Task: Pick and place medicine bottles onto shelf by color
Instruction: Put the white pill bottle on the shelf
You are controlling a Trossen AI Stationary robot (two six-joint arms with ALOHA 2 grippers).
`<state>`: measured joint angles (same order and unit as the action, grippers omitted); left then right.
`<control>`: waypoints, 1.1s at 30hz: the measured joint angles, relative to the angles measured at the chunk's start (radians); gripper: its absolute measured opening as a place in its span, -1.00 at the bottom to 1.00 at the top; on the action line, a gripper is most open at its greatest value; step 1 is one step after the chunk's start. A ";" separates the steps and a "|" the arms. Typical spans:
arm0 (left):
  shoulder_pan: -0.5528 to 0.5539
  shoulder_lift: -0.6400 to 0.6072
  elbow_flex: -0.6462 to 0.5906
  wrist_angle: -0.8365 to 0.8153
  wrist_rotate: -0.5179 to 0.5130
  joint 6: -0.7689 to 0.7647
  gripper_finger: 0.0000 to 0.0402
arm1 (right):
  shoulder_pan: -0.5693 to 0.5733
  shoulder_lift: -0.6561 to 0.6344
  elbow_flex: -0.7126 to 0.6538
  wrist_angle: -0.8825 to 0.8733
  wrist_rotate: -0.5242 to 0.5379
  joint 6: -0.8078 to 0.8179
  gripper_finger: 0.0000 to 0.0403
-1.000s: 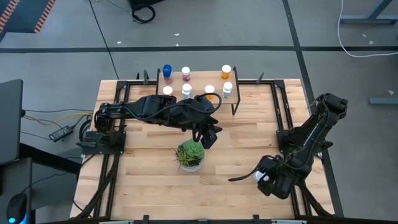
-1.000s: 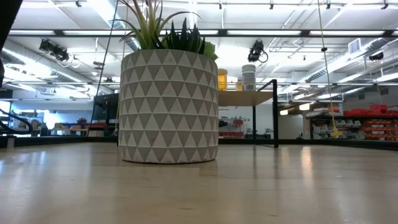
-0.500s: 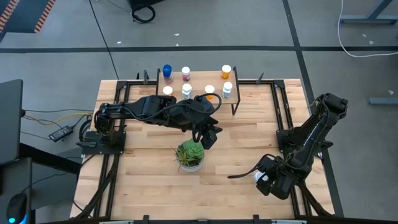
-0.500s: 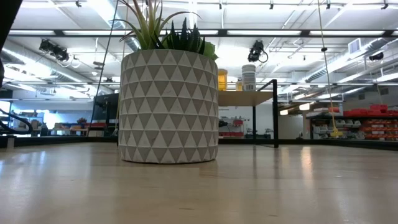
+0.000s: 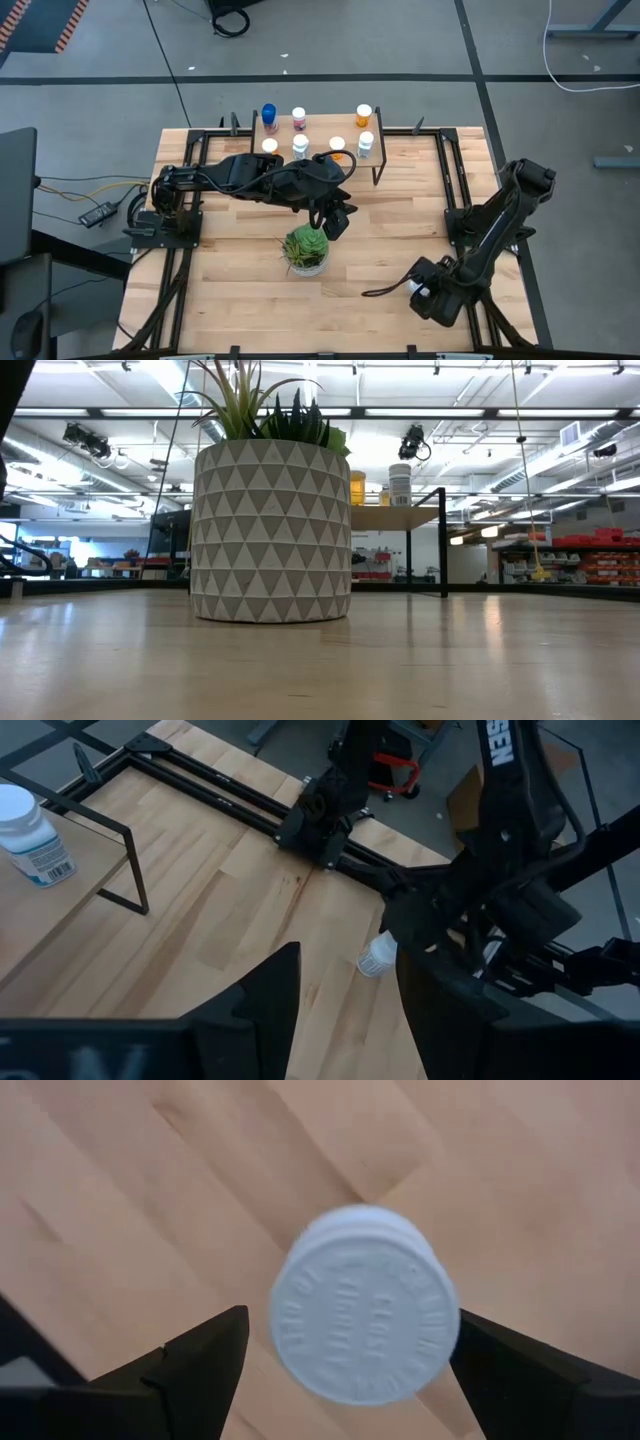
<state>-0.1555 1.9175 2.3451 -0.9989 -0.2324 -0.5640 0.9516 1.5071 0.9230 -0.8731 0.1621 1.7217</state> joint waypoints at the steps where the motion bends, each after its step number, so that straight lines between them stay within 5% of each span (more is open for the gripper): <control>1: 0.000 0.000 0.000 0.000 0.000 0.000 -0.14 | 0.000 0.011 0.000 0.003 -0.005 0.010 0.68; 24: 0.000 0.000 0.000 0.000 0.000 -0.002 -0.14 | 0.000 0.032 0.000 0.028 0.011 0.074 0.36; 33: 0.000 0.000 0.000 0.000 0.000 -0.002 -0.14 | -0.029 0.032 0.000 0.028 0.094 0.111 0.19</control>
<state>-0.1555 1.9175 2.3451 -0.9989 -0.2321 -0.5659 0.9223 1.5391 0.9230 -0.8452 0.2564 1.8328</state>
